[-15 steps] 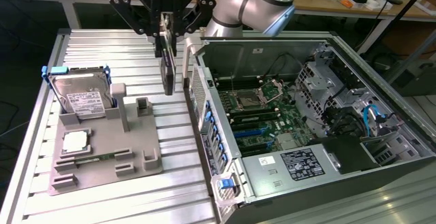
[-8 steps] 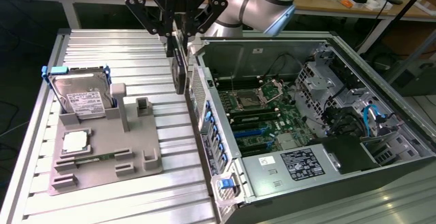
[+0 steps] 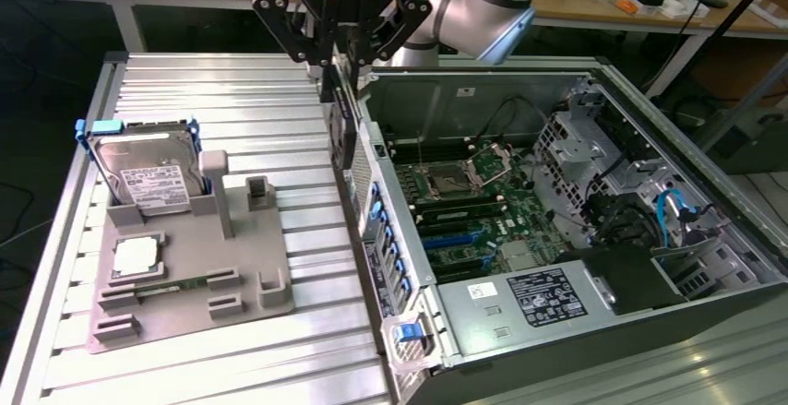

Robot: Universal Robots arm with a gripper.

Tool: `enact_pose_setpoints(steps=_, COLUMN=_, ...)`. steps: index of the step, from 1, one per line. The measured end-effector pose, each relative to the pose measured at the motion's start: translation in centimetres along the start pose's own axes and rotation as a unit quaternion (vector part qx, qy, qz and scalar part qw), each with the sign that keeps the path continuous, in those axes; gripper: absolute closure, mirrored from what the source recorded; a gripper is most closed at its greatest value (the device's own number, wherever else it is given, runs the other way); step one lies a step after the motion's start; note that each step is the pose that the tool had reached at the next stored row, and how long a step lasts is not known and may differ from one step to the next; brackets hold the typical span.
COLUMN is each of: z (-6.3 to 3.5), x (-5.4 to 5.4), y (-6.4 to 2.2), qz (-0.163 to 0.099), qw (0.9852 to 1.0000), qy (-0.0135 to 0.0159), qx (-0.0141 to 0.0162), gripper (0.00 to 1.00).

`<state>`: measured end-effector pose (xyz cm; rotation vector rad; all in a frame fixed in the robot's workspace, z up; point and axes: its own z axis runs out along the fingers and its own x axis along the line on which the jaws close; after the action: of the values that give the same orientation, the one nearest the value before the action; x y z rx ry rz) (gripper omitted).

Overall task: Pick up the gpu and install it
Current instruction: 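Pick up the gpu and move the gpu toward the slot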

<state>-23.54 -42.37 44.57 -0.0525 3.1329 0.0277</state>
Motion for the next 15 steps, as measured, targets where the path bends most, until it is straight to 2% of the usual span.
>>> enact_pose_setpoints(steps=7, z=0.01, x=-1.6, y=-0.05, qz=0.000, qw=1.0000, qy=0.0000, qx=0.0000, gripper=0.73)
enact_pose_setpoints(steps=15, z=0.03, x=-4.3, y=-0.15, qz=0.000, qw=1.0000, qy=0.0000, qx=0.0000, gripper=0.73)
